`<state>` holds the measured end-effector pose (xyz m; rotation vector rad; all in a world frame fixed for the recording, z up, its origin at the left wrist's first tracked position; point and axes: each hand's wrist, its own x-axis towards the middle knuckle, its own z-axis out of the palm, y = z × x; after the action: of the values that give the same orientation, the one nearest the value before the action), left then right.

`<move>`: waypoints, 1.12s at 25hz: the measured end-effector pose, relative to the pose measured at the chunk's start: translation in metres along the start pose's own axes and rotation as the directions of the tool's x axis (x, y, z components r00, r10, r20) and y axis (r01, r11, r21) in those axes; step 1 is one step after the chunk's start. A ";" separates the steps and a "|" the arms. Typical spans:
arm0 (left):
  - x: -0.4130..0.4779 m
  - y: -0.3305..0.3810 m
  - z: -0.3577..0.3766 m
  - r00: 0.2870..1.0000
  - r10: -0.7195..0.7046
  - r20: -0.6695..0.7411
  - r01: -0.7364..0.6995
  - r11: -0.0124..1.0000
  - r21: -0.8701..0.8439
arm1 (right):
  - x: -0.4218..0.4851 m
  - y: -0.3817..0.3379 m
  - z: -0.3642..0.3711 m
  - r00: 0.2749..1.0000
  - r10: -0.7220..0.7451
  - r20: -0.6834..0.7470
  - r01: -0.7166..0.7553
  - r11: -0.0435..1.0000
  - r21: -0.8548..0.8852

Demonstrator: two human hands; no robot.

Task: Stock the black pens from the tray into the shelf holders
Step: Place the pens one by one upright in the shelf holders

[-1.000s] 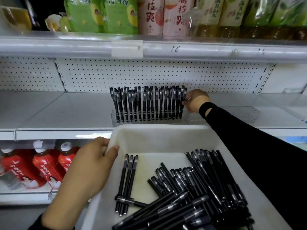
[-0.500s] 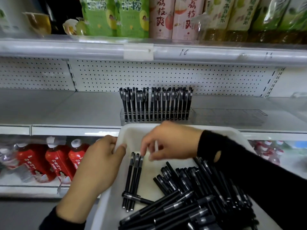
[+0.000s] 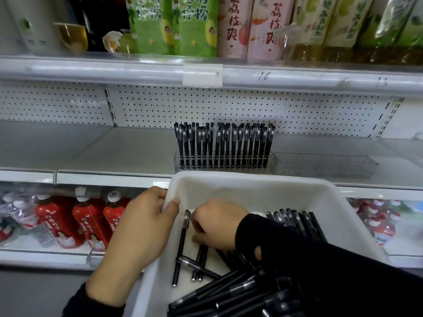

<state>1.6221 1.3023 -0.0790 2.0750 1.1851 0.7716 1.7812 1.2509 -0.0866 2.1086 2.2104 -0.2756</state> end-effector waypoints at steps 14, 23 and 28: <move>-0.002 -0.002 -0.004 0.999 -0.035 0.011 0.035 0.999 -0.013 | -0.013 0.018 -0.076 0.969 0.209 0.132 -0.236 0.625 0.745; -0.005 -0.004 -0.007 0.999 -0.032 0.008 0.032 0.999 -0.021 | -0.008 0.029 -0.097 0.997 0.050 -0.054 0.018 0.547 0.837; -0.007 -0.005 -0.010 0.999 -0.044 -0.002 0.044 0.998 -0.046 | 0.032 0.040 -0.110 0.878 0.331 -0.345 0.180 0.439 0.880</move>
<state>1.6092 1.3008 -0.0779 2.0041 1.1998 0.7742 1.8265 1.3041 0.0128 3.0723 2.4988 -1.3819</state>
